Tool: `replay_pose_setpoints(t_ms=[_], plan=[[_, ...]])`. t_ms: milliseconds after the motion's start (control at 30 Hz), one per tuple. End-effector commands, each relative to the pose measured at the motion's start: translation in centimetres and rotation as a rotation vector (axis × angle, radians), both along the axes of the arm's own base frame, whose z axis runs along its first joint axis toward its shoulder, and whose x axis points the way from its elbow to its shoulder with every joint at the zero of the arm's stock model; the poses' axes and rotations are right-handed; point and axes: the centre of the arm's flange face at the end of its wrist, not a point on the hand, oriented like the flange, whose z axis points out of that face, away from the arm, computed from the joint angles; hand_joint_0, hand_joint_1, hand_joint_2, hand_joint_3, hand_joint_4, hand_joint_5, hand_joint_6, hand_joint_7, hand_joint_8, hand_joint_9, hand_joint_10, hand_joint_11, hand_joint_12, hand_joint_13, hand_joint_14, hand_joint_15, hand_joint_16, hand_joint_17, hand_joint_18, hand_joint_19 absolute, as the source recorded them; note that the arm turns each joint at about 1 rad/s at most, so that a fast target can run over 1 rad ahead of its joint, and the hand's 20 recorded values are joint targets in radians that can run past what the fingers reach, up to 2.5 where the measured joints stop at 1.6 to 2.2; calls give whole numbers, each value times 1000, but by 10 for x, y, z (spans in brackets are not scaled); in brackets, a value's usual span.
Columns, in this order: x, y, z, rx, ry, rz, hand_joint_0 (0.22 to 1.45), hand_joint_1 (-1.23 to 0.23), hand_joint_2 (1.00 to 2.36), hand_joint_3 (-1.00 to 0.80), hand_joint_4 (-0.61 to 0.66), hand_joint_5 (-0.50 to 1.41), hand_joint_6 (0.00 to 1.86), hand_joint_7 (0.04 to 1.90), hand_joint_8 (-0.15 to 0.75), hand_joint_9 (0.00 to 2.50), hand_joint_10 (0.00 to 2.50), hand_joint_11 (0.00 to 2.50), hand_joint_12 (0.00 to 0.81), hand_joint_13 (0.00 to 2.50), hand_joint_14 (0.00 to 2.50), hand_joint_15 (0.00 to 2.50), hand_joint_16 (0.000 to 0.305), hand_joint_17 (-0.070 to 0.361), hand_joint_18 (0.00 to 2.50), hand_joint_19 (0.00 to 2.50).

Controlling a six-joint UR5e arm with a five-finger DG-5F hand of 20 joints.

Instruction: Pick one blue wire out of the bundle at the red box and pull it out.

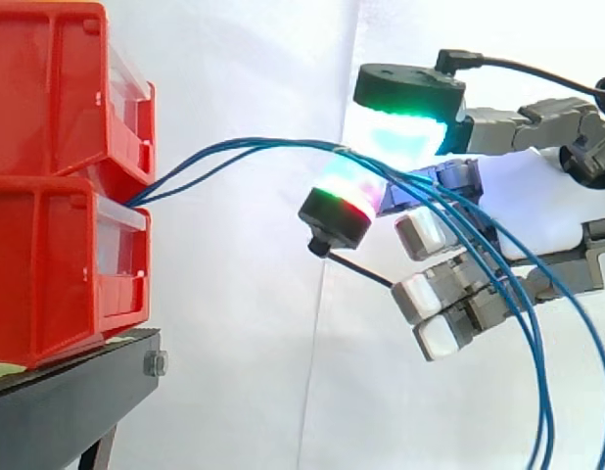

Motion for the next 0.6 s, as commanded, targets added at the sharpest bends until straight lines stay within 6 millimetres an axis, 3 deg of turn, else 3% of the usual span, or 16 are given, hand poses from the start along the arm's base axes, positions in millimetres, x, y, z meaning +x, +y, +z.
replay_pose_setpoints(t_ms=[0, 167, 200, 300, 433, 567], plan=[[-1, -1, 8, 3, 19, -2, 596, -860, 1013, -339, -102, -61, 884, 1144, 223, 1334, 12, 389, 368, 938, 19, 498, 45, 101, 810, 532], [-3, -3, 9, 2, 41, -4, 589, -840, 1013, -317, -103, -61, 879, 1147, 215, 1275, 10, 324, 367, 864, 18, 422, 45, 102, 758, 529], [-3, -4, 9, 2, 42, -4, 609, -832, 1014, -302, -91, -64, 880, 1214, 224, 1253, 10, 333, 371, 859, 17, 432, 45, 102, 756, 520], [-3, -3, 8, 1, 44, -4, 684, -889, 1021, -203, -65, -93, 935, 1180, 254, 1188, 14, 475, 384, 898, 22, 553, 45, 102, 773, 513], [-3, -4, 9, 8, 41, -5, 689, -885, 1020, -253, -155, -102, 945, 1063, 238, 1187, 14, 480, 378, 896, 22, 538, 44, 99, 782, 509], [-3, -4, 9, 19, 37, -7, 656, -864, 1017, -296, -140, -98, 931, 1071, 230, 1213, 15, 465, 376, 891, 22, 534, 44, 98, 774, 530]])
